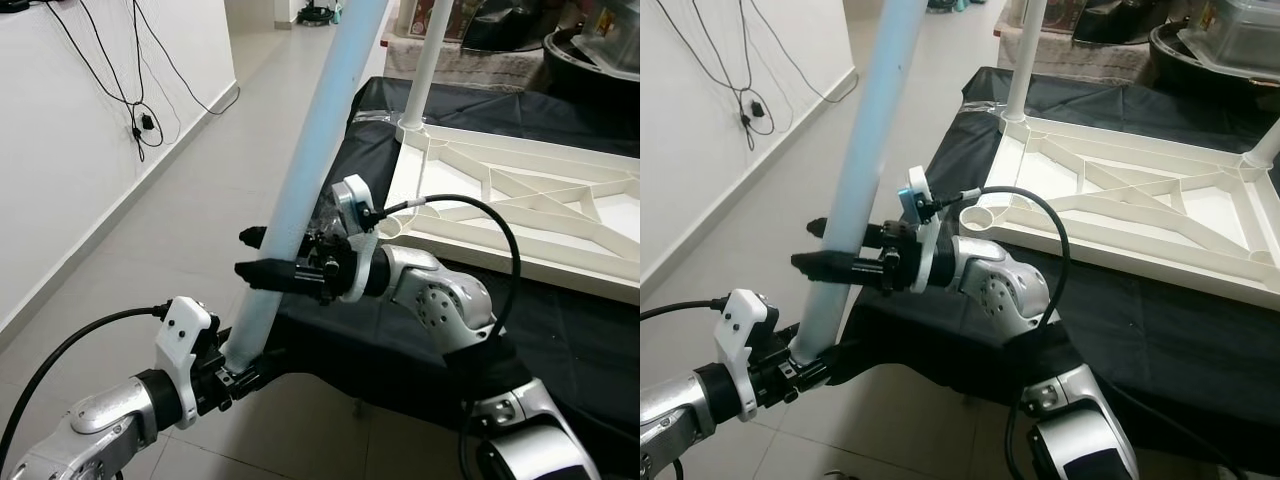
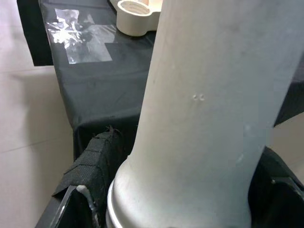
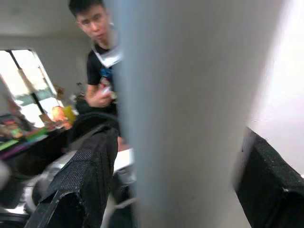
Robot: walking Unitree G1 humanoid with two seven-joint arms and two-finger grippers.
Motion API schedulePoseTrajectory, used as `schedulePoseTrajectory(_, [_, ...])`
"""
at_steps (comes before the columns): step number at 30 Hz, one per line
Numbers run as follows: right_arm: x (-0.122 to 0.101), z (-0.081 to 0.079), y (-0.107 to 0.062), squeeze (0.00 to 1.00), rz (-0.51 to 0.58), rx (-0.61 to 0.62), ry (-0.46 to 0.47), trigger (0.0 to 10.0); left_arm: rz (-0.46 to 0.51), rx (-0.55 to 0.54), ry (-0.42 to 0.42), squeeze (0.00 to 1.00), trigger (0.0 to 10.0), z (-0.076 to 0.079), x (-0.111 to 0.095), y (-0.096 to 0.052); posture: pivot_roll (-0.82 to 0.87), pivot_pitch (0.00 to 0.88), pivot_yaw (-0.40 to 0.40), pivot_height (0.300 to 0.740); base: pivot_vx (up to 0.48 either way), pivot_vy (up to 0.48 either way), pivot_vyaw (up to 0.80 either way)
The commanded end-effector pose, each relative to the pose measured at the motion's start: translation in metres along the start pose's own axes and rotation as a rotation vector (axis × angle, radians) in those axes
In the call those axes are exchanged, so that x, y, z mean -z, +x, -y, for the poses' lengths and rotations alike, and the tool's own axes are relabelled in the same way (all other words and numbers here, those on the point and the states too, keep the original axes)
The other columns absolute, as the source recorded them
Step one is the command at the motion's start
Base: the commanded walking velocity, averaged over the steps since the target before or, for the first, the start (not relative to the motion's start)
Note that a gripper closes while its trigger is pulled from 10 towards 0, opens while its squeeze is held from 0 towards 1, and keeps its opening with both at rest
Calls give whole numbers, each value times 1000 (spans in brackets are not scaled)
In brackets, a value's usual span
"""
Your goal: Building children table
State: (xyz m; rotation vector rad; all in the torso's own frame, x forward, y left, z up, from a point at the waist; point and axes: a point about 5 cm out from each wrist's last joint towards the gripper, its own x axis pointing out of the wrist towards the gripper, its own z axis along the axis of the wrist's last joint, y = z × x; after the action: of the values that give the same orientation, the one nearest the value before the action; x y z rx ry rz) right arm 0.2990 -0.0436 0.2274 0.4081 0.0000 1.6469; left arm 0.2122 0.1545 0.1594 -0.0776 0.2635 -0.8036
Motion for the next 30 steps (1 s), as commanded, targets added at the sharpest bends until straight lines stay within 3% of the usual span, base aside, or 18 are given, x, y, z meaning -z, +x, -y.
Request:
schedulePoseTrajectory(1, [2, -6, 6, 0, -4, -52, 16, 10000, 2, 27, -20, 0, 10000, 2, 2, 2, 123, 103, 4, 740, 0, 0, 0])
schedulePoseTrajectory(16, [9, -15, 16, 0, -7, -97, 42, 10000, 8, 83, -47, 0, 10000, 7, 0, 12, 116, 108, 7, 740, 0, 0, 0])
schedulePoseTrajectory(21, [13, -12, 21, 0, -33, -56, -23, 10000, 5, 105, -67, 0, 10000, 13, 1, 14, 119, 122, 6, 740, 0, 0, 0])
schedulePoseTrajectory(30, [13, -7, 19, 0, -51, -12, -52, 10000, 5, 123, -90, 0, 10000, 18, 4, 16, 117, 124, 5, 740, 0, 0, 0])
